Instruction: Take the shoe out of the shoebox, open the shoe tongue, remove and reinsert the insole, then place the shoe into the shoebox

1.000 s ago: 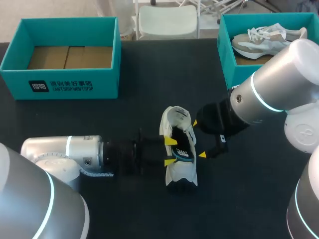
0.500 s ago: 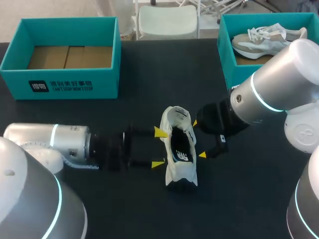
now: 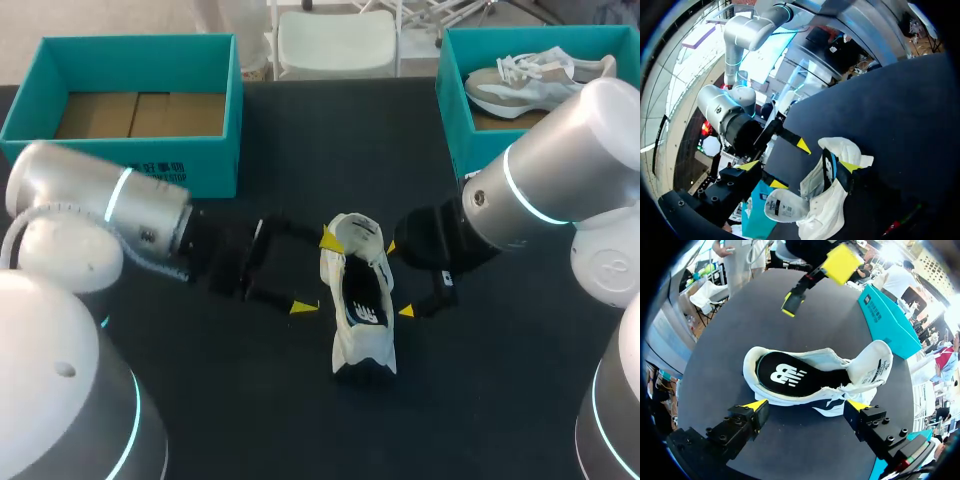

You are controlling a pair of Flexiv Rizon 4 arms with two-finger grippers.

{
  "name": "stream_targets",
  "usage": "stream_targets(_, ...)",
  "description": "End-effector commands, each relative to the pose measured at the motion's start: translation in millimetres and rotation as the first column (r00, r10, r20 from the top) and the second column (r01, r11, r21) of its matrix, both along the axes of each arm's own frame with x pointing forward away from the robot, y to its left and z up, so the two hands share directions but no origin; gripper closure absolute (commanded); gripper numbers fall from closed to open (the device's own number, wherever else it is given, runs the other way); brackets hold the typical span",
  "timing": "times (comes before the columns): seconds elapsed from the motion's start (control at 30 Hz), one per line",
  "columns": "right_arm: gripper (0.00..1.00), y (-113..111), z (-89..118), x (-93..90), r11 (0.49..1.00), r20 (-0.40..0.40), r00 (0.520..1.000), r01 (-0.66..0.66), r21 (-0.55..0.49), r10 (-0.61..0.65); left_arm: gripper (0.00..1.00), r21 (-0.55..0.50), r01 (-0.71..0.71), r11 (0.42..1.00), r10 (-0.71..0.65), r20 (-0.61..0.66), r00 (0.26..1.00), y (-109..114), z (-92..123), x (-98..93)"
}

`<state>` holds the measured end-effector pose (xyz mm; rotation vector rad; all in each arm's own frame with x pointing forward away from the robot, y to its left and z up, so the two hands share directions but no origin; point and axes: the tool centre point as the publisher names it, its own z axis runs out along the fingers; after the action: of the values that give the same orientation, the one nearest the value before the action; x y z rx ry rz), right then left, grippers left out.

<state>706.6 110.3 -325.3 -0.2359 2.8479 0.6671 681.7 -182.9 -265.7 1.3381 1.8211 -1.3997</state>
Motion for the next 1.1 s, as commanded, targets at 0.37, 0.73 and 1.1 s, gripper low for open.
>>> stream_targets(0.37, 0.0, 1, -1, -1.1, 1.0, 0.003, 1.0, 0.002, -0.001, -0.002, 0.0, 0.5, 0.232, 0.834, -0.23, -0.067, 0.971, 1, 8, 22.4)
stream_targets(0.73, 0.0, -10, 4, 5.5, 1.0, -0.014, 1.0, 0.013, -0.004, -0.013, 0.0, 0.5, 0.232, 0.834, -0.23, -0.067, 0.971, 1, 8, 22.4)
stream_targets(1.1, 0.0, -80, 62, 7.5, 0.998, -0.06, 0.998, 0.023, -0.053, -0.026, 0.0, 0.5, 0.232, 0.834, -0.23, -0.067, 0.971, 1, 8, 22.4)
